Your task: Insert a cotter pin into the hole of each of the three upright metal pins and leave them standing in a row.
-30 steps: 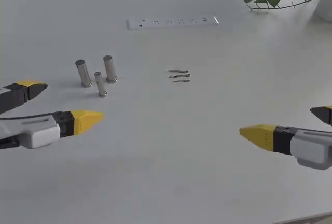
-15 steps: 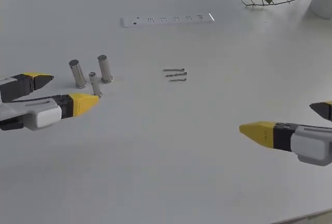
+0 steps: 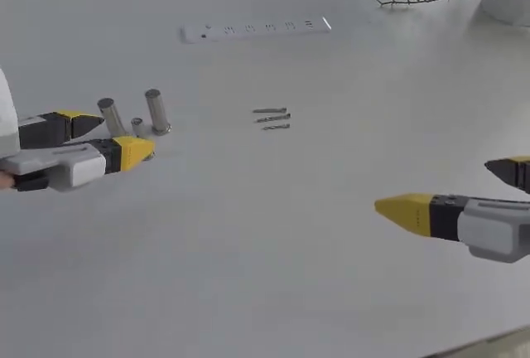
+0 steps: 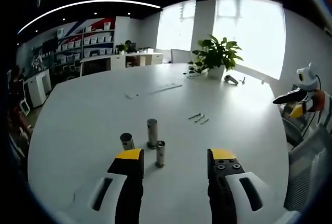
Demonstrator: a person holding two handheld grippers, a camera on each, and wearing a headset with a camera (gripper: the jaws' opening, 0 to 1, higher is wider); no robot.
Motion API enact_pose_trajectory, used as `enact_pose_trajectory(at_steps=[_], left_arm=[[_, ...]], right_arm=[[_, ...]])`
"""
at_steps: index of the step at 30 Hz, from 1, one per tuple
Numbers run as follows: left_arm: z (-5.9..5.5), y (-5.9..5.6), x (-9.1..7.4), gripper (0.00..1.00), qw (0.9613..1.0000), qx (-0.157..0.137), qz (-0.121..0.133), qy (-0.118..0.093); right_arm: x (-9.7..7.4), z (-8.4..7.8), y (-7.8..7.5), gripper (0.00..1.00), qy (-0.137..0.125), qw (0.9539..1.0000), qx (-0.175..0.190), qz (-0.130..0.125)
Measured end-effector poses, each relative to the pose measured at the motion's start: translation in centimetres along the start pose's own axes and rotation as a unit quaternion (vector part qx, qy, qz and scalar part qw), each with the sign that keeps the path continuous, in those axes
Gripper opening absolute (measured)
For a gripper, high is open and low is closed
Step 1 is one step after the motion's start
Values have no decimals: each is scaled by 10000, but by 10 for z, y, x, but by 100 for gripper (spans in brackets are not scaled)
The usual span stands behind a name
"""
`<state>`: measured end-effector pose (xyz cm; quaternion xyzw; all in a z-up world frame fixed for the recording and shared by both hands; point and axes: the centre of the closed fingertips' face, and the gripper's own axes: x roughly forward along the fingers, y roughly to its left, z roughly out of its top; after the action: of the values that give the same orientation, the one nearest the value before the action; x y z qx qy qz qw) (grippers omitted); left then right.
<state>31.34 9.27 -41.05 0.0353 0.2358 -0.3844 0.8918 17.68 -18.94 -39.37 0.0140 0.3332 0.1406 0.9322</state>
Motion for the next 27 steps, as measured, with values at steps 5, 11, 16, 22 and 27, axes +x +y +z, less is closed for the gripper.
enact_pose_trajectory(at_steps=[5,11,16,22,27], left_arm=[[1,5,6,40,10000,44,13,16],[-4,13,13,32,9999,41,69,102],[-10,18,20,29,9998,35,75,199],[-15,23,27,25,9995,40,76,295],[-16,25,32,22,9994,45,71,325]], right_arm=[[1,0,1,94,19,10000,0,-2],[3,-1,3,94,47,10000,-30,19],[5,-1,8,94,93,9999,-70,51],[8,-2,8,94,122,9999,-74,68],[10,-2,8,94,153,9998,-76,67]])
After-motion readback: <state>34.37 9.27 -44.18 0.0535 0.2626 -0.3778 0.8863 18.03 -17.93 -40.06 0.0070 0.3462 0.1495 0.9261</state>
